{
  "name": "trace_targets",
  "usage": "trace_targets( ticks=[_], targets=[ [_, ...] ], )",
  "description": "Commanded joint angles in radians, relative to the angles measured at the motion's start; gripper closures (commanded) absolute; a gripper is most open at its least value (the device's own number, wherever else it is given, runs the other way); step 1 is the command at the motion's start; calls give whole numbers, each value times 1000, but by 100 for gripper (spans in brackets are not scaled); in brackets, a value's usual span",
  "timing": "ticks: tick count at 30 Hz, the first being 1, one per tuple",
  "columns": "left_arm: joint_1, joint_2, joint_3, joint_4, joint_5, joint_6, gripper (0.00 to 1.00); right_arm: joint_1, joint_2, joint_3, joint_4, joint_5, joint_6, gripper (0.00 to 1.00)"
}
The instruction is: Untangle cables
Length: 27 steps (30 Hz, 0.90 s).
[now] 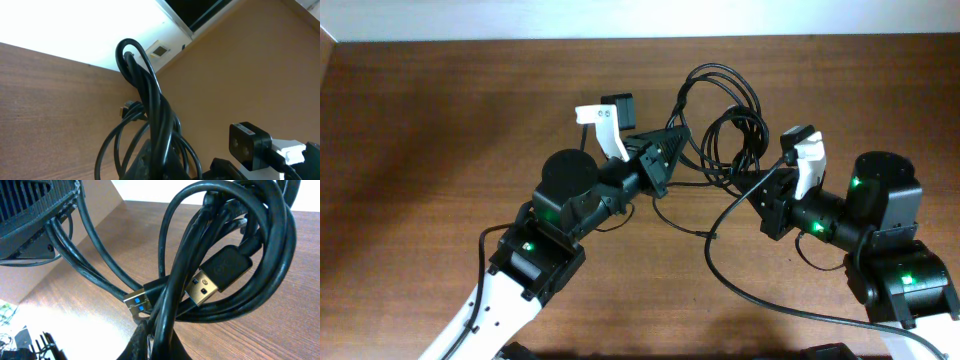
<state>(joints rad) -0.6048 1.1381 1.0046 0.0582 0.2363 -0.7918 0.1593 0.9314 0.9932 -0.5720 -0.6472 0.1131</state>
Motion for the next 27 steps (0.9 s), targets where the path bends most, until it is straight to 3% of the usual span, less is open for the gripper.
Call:
trace_targets(
  ticks=[1,3,16,18,27],
  targets=[
    [-4,-11,11,16,60,16,100,-3,1,19,10,-30,-2,92],
    [-4,-11,11,16,82,16,100,-3,1,19,13,-30,-2,87],
    [-4,-11,11,17,114,16,100,-3,1,19,13,-29,-2,81],
    [-4,-11,11,16,128,16,100,-3,1,19,13,-29,-2,75],
    [-4,-11,11,16,139,16,100,-3,23,19,17,-30,-1,77]
  ],
)
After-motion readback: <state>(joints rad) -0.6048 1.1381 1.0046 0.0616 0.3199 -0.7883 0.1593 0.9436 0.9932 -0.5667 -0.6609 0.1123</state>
